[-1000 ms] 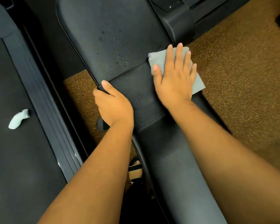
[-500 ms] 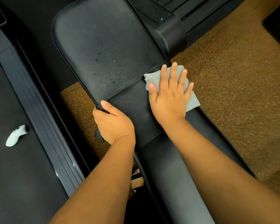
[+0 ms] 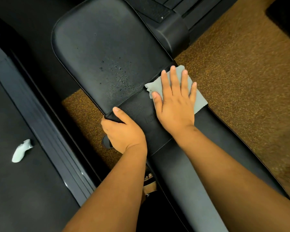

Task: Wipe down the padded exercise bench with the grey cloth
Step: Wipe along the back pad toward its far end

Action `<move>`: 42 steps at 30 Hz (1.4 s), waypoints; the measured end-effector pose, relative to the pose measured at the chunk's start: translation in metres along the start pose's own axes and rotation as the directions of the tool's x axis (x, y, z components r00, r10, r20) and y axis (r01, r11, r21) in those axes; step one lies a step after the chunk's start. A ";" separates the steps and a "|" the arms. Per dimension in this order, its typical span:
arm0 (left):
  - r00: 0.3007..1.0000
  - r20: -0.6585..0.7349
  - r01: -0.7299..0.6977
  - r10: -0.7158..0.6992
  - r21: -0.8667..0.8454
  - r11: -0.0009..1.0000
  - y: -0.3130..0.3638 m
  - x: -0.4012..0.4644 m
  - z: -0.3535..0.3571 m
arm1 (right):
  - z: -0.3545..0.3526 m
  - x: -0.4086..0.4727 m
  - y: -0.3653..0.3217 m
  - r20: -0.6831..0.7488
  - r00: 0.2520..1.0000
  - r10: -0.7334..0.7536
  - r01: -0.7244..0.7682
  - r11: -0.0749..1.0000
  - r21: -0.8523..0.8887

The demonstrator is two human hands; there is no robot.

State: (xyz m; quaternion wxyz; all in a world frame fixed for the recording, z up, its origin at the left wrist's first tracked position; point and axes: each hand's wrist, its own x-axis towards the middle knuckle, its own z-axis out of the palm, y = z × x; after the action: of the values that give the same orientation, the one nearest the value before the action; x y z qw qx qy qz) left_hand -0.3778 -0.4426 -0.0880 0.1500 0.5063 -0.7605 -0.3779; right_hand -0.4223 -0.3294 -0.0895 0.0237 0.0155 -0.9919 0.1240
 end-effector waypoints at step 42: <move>0.996 0.088 0.001 -0.002 0.015 1.000 -0.001 0.001 -0.001 | 0.003 -0.030 0.009 -0.020 0.971 -0.238 0.238 0.971 0.032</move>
State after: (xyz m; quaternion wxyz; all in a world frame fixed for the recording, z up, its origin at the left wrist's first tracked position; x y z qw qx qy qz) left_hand -0.3766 -0.4446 -0.0882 0.1125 0.4909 -0.7688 -0.3941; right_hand -0.3925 -0.3201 -0.0958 0.0461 0.1337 -0.9804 0.1375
